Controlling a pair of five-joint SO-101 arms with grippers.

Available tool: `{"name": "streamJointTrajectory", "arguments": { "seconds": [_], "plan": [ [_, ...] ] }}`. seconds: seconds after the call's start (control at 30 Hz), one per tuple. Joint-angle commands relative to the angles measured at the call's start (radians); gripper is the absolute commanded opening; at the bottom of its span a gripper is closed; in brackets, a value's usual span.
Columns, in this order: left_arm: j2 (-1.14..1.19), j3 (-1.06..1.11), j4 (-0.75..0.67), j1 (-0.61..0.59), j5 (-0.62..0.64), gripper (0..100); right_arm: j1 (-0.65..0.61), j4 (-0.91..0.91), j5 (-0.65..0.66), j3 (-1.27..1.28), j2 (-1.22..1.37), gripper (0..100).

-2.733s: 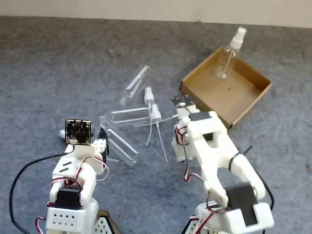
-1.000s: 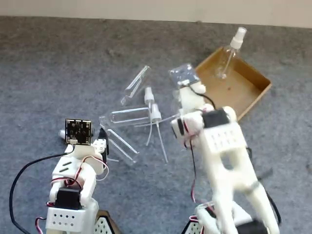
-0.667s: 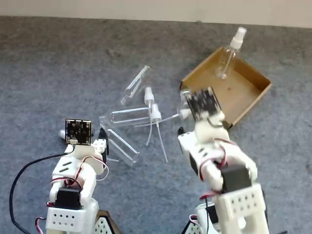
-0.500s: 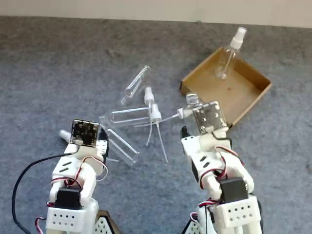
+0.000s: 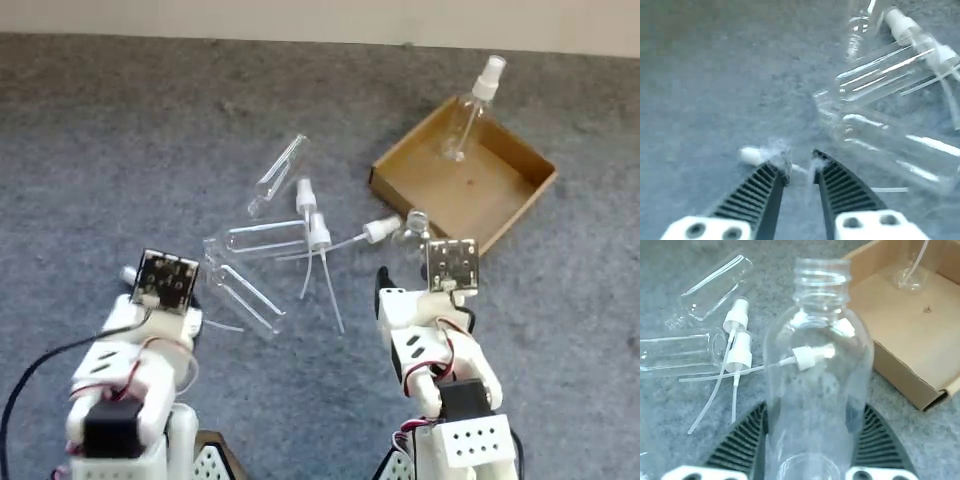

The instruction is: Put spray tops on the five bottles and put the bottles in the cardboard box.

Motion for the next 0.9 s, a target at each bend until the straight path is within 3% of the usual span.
{"name": "streamJointTrajectory", "arguments": {
  "seconds": [0.0,0.27,0.43,0.63,0.87],
  "plan": [
    [0.002,-0.206,0.083,-0.13,-0.166,4,0.004,-0.035,-0.011,0.024,-0.068,12.8],
    [0.013,-0.314,0.084,-0.291,-0.342,4,-0.081,-0.035,-0.005,0.147,-0.249,12.8],
    [0.245,-0.433,0.101,-0.331,-0.347,4,-0.082,-0.035,-0.003,0.176,-0.285,12.8],
    [0.694,-0.625,0.192,-0.326,-0.222,4,-0.082,-0.035,-0.003,0.176,-0.282,12.8],
    [1.093,-0.697,0.172,-0.326,-0.046,4,-0.082,-0.035,-0.003,0.176,-0.282,12.8]
  ]
}}
